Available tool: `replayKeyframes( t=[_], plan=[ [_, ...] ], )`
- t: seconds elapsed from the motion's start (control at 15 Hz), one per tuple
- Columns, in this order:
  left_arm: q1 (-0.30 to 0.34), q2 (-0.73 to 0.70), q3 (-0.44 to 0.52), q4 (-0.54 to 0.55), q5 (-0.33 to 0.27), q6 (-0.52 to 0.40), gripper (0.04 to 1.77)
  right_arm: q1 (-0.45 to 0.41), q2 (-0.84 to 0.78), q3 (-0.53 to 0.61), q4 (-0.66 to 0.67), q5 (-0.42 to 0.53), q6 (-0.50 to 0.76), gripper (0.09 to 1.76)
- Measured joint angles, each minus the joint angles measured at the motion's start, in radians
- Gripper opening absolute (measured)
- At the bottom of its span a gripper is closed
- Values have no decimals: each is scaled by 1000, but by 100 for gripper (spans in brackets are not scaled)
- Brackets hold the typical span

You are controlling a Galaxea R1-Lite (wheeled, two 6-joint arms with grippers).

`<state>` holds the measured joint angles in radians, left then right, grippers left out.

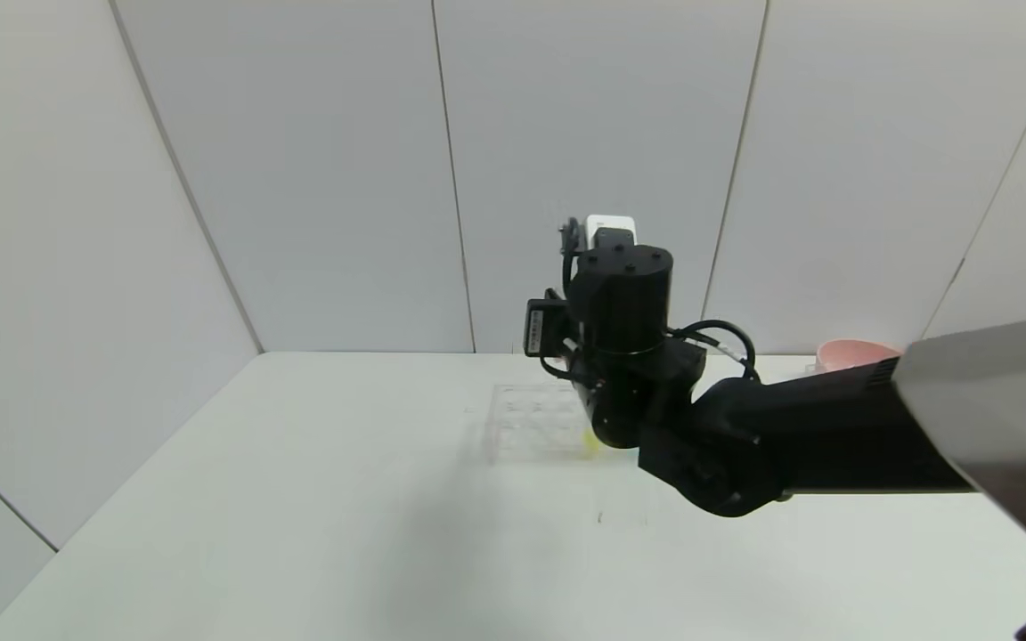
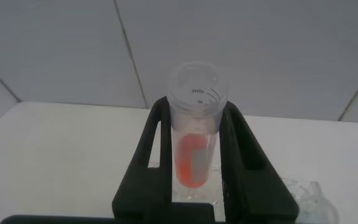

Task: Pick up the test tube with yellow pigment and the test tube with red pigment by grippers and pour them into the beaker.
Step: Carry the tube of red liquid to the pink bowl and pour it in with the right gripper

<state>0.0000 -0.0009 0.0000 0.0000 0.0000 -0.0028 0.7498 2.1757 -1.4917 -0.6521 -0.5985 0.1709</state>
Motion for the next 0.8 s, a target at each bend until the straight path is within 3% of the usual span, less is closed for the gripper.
replayKeyframes(
  t=[0.2,0.33,0.8],
  plan=[
    [0,0,0,0,0,0,176,-116,-98,137,-17,8,-30,51],
    [0,0,0,0,0,0,176,-233,-162,224,-40,70,-43,51],
    [0,0,0,0,0,0,176,-708,-304,406,-149,502,-222,51]
  ],
)
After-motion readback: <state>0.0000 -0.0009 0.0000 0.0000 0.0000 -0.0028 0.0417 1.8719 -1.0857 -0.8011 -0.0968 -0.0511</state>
